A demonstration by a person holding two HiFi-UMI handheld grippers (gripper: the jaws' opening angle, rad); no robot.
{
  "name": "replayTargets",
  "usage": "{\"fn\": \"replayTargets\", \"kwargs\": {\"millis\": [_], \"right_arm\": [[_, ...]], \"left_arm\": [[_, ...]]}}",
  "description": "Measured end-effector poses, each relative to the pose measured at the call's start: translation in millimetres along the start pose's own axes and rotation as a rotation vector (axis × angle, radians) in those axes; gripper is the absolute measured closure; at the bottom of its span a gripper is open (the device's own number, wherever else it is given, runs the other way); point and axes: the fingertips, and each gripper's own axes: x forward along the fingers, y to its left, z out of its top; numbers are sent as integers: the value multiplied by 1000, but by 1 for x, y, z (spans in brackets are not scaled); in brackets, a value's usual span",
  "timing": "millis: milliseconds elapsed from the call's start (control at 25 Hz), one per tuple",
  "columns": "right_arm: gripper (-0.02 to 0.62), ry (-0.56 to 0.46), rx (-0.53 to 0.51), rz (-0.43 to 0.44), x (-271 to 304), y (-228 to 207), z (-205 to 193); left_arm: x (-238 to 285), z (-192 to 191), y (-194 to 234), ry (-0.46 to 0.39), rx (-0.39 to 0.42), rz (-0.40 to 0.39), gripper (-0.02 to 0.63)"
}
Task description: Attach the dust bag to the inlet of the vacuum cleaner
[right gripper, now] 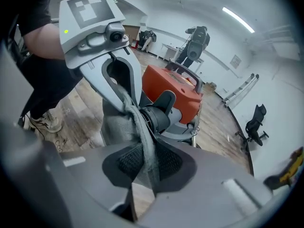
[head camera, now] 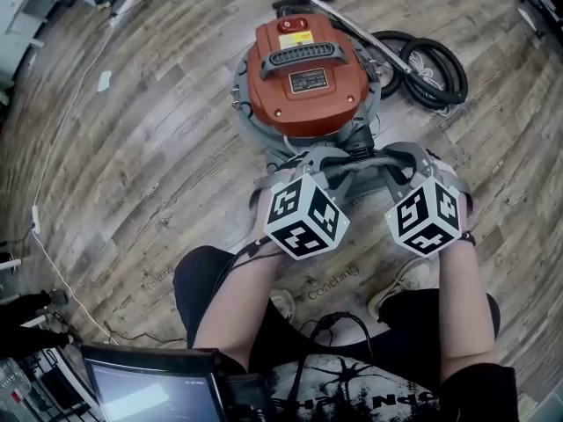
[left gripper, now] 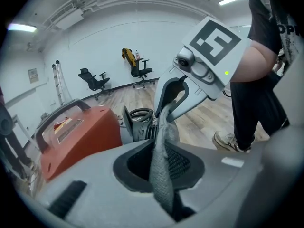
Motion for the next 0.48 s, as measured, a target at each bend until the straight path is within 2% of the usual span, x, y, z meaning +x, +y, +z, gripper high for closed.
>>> {"fn": "replayTargets", "kwargs": {"millis": [280, 480], "right_arm": [[523, -17, 9, 0, 0, -1, 2], [514, -26, 16, 22, -1, 0, 0]], "left_arm": [[-3, 0, 2, -58, -78, -22, 548], [-5, -1, 3, -61, -59, 19, 499]]}}
